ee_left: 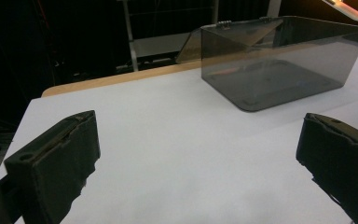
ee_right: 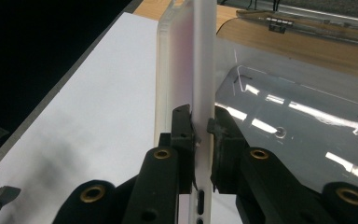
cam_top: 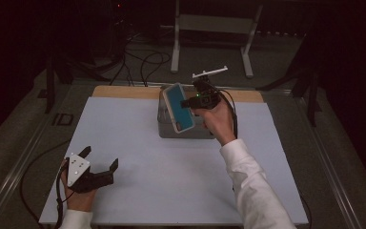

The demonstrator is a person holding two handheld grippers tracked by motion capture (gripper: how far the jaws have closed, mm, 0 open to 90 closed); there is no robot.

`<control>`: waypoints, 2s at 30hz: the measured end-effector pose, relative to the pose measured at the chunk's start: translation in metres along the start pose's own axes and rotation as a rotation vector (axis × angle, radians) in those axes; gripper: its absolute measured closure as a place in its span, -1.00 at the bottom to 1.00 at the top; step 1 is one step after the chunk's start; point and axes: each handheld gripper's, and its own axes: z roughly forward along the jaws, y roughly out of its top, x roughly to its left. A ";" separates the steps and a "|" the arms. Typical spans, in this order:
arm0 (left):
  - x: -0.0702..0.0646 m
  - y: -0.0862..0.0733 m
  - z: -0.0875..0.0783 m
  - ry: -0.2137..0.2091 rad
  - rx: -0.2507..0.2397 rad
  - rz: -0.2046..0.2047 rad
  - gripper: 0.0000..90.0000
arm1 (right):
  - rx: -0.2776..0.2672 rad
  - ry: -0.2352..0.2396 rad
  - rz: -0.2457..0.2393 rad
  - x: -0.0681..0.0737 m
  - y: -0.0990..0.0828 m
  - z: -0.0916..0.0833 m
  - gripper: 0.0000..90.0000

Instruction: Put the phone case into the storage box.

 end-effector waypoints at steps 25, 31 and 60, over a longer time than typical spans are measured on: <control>0.000 0.000 0.000 -0.004 -0.005 -0.001 -0.99 | -0.035 -0.072 0.040 -0.010 0.017 0.004 0.82; 0.000 0.000 0.000 -0.004 -0.006 -0.001 -0.99 | -0.046 -0.092 0.061 -0.016 0.021 0.004 0.82; -0.001 -0.001 0.000 -0.008 -0.002 -0.002 -0.99 | -0.067 -0.207 0.110 -0.037 0.034 0.012 0.82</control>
